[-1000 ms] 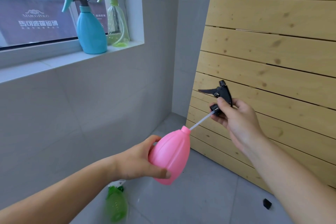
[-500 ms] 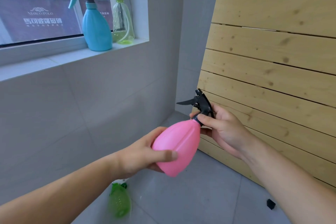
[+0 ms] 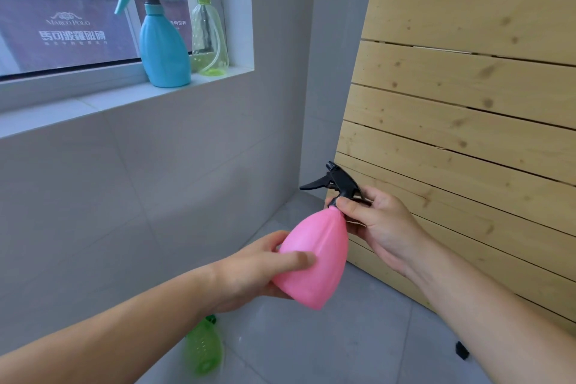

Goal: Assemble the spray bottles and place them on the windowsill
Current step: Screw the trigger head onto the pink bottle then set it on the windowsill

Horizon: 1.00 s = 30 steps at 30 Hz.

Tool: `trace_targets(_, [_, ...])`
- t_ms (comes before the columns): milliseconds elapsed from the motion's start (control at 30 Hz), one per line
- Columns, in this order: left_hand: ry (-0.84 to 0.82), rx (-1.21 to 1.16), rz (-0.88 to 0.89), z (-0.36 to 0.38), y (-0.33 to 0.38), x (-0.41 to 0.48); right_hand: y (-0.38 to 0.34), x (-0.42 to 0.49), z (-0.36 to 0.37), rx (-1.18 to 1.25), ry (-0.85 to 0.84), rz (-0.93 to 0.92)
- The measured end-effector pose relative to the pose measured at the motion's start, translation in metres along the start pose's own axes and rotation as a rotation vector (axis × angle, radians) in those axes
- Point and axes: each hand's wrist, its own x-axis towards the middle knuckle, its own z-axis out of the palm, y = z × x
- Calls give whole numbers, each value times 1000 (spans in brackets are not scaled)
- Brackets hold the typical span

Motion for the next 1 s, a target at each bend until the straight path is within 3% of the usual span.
trace_targets(133, [32, 127, 28, 9, 1, -2, 4, -3, 8, -20, 9, 12])
trace_targets(233, [84, 61, -3, 12, 0, -3, 4, -3, 12, -24, 17, -5])
trace_targets(400, [26, -101, -56, 9, -1, 0, 1, -3, 10, -25, 27, -27])
trace_targets(633, [93, 101, 25, 14, 3, -1, 5, -2, 11, -26, 25, -15])
trace_targets(833, [50, -28, -24, 10, -2, 0, 7, -2, 13, -32, 35, -15])
trace_targets(1000, [102, 52, 32, 12, 1, 2, 8, -1, 13, -13, 51, -11])
